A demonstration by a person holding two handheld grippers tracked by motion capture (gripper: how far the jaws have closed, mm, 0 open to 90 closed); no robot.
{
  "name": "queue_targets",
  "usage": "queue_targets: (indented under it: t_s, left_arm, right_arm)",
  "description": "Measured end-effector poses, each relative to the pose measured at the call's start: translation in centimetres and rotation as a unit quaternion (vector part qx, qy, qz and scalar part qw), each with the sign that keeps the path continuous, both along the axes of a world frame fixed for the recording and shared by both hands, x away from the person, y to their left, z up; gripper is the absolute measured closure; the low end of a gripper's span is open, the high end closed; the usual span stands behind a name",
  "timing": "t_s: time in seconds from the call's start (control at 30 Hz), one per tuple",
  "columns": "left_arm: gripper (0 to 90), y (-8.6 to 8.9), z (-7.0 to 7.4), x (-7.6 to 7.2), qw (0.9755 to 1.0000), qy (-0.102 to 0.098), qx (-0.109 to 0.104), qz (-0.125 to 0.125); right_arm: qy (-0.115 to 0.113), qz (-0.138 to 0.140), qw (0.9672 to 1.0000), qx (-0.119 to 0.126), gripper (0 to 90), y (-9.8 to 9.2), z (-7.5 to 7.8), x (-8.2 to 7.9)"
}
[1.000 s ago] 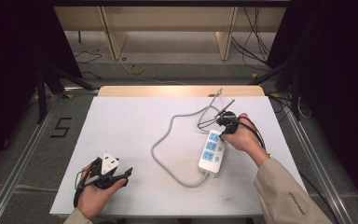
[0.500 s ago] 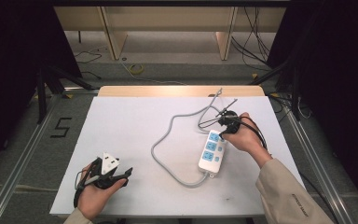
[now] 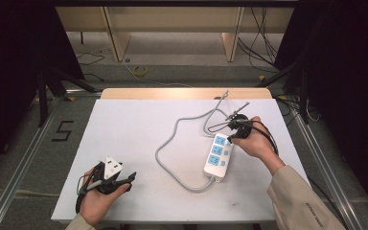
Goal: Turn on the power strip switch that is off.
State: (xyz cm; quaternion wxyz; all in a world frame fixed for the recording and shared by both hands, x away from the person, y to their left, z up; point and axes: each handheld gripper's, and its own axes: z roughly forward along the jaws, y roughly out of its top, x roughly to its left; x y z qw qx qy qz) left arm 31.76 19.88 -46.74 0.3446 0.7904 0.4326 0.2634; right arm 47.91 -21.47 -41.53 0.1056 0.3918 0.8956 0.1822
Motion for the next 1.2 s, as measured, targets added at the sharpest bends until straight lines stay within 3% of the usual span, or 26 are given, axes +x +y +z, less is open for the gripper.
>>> queue_targets:
  t_s: [1.2]
  left_arm:
    - [38.4,0.0,0.0,0.0,1.0000,-0.001,0.000,0.001]
  right_arm:
    - [-0.024,-0.002,0.9989,0.041,90.0,-2.8,0.7,-2.5]
